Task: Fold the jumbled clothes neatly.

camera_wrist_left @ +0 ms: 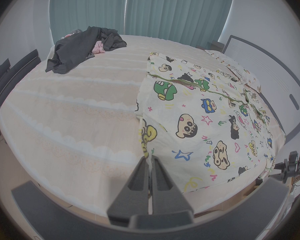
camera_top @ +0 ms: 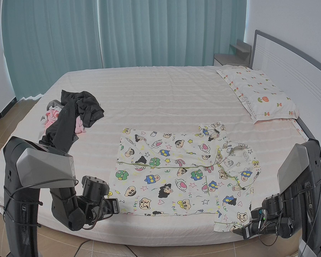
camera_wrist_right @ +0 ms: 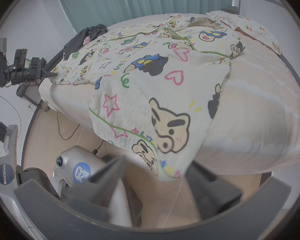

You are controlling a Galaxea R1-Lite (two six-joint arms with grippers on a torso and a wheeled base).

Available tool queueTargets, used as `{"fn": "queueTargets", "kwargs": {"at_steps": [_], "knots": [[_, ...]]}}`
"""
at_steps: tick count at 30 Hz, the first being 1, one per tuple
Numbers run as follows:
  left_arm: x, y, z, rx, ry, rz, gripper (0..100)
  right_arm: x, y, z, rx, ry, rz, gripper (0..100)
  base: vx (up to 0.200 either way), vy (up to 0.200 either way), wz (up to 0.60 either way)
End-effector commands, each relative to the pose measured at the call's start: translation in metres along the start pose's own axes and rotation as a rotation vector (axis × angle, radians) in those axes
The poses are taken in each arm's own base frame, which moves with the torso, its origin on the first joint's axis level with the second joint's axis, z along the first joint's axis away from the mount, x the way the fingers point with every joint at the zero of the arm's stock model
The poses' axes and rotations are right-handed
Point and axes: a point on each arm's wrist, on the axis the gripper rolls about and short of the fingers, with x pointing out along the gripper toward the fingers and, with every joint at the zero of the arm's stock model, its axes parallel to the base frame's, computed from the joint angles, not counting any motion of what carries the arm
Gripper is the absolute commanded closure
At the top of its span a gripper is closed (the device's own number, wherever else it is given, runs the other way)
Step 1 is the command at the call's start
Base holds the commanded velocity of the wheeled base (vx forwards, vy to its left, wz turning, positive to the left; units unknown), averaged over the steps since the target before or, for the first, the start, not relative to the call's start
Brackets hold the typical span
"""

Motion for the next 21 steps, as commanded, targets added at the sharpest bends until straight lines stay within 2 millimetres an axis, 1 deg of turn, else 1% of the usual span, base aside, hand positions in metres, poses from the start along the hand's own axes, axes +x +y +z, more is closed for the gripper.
{"fn": "queueTargets", "kwargs": {"at_steps": [1, 6, 12, 13, 15, 16, 19, 21], "knots": [[0.000, 0.000, 0.000, -0.001, -0.002, 0.000, 100, 0.000, 0.000, 0.002, -0.003, -0.018, -0.005, 100, 0.000, 0.000, 0.00], [0.000, 0.000, 0.000, -0.001, -0.002, 0.000, 100, -0.001, -0.001, 0.002, -0.003, -0.016, -0.008, 100, 0.000, 0.000, 0.00], [-0.002, 0.001, -0.001, 0.002, 0.005, 0.003, 100, -0.004, -0.007, 0.000, 0.029, -0.015, -0.029, 100, 0.000, 0.000, 0.00], [-0.002, 0.001, -0.002, 0.003, 0.008, 0.004, 100, -0.011, -0.011, 0.001, 0.047, -0.023, -0.033, 100, 0.000, 0.000, 0.00], [-0.003, 0.001, -0.001, 0.004, 0.007, 0.004, 100, -0.015, -0.012, 0.001, 0.055, -0.026, -0.034, 100, 0.000, 0.000, 0.00], [-0.003, 0.001, -0.001, 0.004, 0.007, 0.004, 100, -0.019, -0.015, 0.004, 0.066, -0.050, -0.017, 100, 0.000, 0.000, 0.00], [-0.003, 0.001, -0.001, 0.007, 0.007, 0.004, 100, -0.023, -0.020, 0.008, 0.079, -0.080, -0.008, 100, 0.000, 0.000, 0.00], [-0.005, 0.001, 0.000, 0.006, 0.003, 0.002, 100, -0.026, -0.027, 0.007, 0.106, -0.091, -0.022, 100, 0.000, 0.000, 0.00]]}}
